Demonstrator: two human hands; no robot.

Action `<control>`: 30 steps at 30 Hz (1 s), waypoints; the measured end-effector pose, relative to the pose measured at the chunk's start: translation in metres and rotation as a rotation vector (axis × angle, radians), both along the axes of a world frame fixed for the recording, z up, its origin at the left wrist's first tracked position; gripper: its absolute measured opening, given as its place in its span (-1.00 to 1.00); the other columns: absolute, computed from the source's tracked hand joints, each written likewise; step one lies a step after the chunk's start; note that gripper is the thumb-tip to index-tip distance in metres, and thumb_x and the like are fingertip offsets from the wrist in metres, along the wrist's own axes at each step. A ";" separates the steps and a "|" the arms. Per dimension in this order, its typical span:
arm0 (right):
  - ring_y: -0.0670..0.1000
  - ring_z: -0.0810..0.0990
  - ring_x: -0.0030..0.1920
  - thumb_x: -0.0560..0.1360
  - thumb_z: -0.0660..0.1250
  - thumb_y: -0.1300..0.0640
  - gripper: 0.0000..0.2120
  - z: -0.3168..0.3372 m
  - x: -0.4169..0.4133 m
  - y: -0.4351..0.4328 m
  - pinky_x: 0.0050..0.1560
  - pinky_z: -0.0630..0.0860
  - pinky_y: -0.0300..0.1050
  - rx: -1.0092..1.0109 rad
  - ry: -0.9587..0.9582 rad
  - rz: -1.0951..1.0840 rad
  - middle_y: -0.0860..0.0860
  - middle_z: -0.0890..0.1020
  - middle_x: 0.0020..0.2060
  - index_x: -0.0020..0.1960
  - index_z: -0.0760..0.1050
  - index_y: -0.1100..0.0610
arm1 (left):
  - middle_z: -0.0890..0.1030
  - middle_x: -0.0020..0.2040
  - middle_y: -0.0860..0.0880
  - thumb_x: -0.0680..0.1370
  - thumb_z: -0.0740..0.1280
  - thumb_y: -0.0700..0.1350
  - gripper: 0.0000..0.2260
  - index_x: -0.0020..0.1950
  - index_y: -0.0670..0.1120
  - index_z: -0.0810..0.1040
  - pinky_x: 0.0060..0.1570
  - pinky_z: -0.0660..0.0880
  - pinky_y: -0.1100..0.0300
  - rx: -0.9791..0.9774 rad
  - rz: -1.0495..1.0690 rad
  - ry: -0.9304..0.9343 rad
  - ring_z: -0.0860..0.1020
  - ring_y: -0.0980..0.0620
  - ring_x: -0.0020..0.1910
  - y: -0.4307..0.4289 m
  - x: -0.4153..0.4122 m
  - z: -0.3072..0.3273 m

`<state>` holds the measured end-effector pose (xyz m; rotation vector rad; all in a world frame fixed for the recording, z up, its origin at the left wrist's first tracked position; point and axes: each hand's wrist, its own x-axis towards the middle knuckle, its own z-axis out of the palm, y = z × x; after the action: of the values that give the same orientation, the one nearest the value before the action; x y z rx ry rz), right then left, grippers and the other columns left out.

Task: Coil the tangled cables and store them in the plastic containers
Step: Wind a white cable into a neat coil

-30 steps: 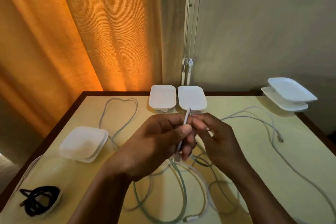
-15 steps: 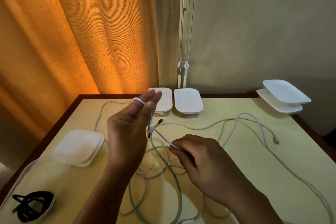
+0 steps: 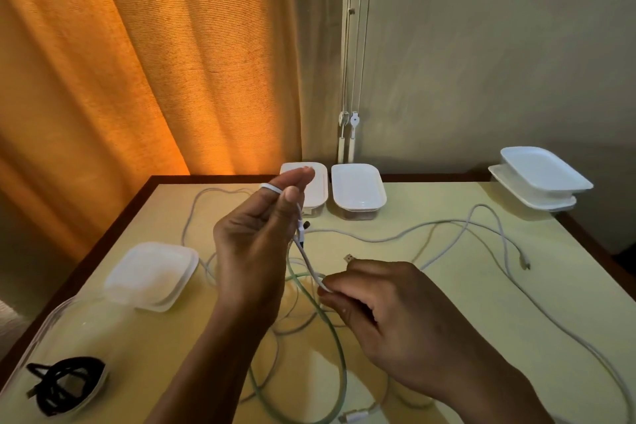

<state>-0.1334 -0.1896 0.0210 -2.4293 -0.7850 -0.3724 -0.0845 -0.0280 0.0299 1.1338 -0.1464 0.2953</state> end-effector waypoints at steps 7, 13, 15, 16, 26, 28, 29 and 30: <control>-0.10 0.42 -0.32 0.64 0.29 -0.02 -0.83 0.008 -0.001 -0.008 -0.33 0.41 -0.12 0.081 -0.120 -0.033 -0.17 0.45 -0.30 -0.04 0.61 0.00 | 0.72 0.17 -0.01 0.65 0.30 -0.20 -0.80 0.16 -0.04 0.69 0.33 0.49 0.02 0.384 -0.036 -0.197 0.62 -0.01 0.28 0.008 -0.002 -0.002; -0.18 0.48 -0.27 0.46 0.54 0.09 -0.90 0.016 0.009 -0.039 -0.20 0.43 -0.34 0.131 -0.404 -0.163 -0.02 0.62 -0.24 -0.10 0.72 0.13 | 0.70 -0.15 -0.02 0.73 0.20 -0.13 -0.72 0.00 -0.15 0.68 -0.06 0.51 0.22 0.878 -0.480 -0.046 0.67 0.05 -0.16 0.009 -0.010 -0.009; -0.28 0.44 -0.24 0.43 0.55 0.08 -0.87 0.017 0.013 -0.048 -0.13 0.35 -0.44 0.198 -0.418 -0.183 -0.02 0.64 -0.23 -0.12 0.73 0.15 | 0.68 -0.13 -0.23 0.75 0.11 -0.11 -0.64 0.03 -0.29 0.61 -0.08 0.56 0.08 0.679 -0.627 0.064 0.65 -0.13 -0.21 0.011 -0.012 -0.007; -0.30 0.46 -0.23 0.43 0.55 0.07 -0.86 0.016 0.015 -0.050 -0.12 0.36 -0.44 0.231 -0.408 -0.183 -0.03 0.64 -0.22 -0.11 0.73 0.15 | 0.66 -0.14 -0.26 0.75 0.12 -0.13 -0.65 0.02 -0.32 0.59 -0.12 0.55 0.05 0.635 -0.677 0.083 0.62 -0.15 -0.25 0.012 -0.012 -0.007; -0.16 0.59 -0.28 0.54 0.42 0.11 -0.87 -0.004 0.034 -0.029 -0.21 0.46 -0.34 0.656 0.237 -0.028 -0.11 0.65 -0.31 -0.11 0.70 -0.09 | 0.64 -0.16 -0.22 0.64 0.28 -0.27 -0.92 0.05 -0.26 0.54 -0.01 0.57 -0.05 -0.091 -1.159 -0.072 0.68 -0.16 -0.22 0.009 -0.021 0.013; -0.20 0.53 -0.35 0.58 0.39 0.14 -0.71 -0.012 0.030 -0.019 -0.27 0.43 -0.35 0.559 0.389 0.007 -0.13 0.63 -0.39 -0.22 0.68 -0.18 | 0.68 0.03 -0.28 0.65 0.27 -0.27 -0.87 0.15 -0.27 0.56 0.12 0.60 -0.06 -0.212 -1.025 -0.132 0.70 -0.22 0.02 0.005 -0.020 0.014; -0.21 0.53 -0.37 0.61 0.36 0.10 -0.72 -0.013 0.027 -0.015 -0.28 0.43 -0.33 0.478 0.433 0.029 -0.12 0.62 -0.41 -0.20 0.69 -0.16 | 0.67 0.14 -0.29 0.65 0.26 -0.26 -0.83 0.19 -0.27 0.56 0.20 0.59 -0.02 -0.248 -0.898 -0.137 0.68 -0.23 0.15 0.003 -0.019 0.015; -0.18 0.54 -0.36 0.63 0.34 0.03 -0.77 -0.013 0.024 -0.012 -0.26 0.44 -0.29 0.382 0.444 0.051 -0.11 0.62 -0.41 -0.15 0.70 -0.10 | 0.65 0.23 -0.28 0.65 0.24 -0.26 -0.79 0.23 -0.28 0.55 0.26 0.56 0.03 -0.251 -0.735 -0.122 0.64 -0.21 0.25 0.001 -0.017 0.015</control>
<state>-0.1096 -0.2020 0.0080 -2.0211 -0.5215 0.0422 -0.1011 -0.0273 0.0446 0.7489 -0.5997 -0.2683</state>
